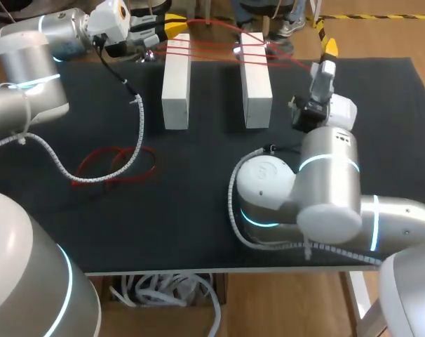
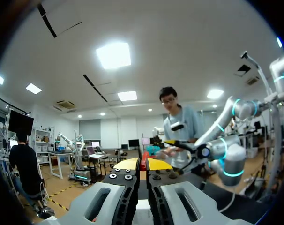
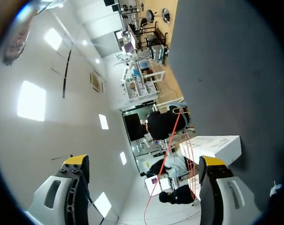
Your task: Grab the tape and strap the tape.
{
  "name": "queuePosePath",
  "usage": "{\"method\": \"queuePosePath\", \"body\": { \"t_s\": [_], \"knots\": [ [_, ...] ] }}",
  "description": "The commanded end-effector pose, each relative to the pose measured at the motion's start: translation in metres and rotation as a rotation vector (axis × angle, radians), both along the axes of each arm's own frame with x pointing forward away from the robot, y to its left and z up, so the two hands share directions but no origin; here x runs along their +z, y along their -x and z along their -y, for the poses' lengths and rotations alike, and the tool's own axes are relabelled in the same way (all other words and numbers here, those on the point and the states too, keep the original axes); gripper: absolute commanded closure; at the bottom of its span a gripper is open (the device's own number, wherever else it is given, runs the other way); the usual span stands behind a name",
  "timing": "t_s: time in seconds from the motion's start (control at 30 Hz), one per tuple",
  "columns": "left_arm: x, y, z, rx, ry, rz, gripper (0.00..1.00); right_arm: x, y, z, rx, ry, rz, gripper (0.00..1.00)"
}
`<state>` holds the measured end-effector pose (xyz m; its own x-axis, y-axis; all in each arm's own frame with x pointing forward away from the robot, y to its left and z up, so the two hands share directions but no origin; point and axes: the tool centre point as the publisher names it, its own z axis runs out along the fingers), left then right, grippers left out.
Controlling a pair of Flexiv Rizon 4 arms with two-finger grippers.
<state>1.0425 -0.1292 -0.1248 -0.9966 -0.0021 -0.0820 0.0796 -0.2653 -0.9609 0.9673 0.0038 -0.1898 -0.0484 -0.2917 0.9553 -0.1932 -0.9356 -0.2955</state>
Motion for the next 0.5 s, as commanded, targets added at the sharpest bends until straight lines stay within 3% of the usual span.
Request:
{"method": "queuePosePath", "body": {
  "t_s": [0.03,0.5],
  "knots": [
    [-0.001,0.000,0.001,0.002,0.002,0.002,1.00,0.006,-0.017,-0.002,-0.061,0.007,-0.024,0.00],
    [-0.001,0.000,0.001,0.002,0.002,0.002,1.00,0.002,-0.042,0.009,-0.027,0.062,0.020,0.00]
  ]
}}
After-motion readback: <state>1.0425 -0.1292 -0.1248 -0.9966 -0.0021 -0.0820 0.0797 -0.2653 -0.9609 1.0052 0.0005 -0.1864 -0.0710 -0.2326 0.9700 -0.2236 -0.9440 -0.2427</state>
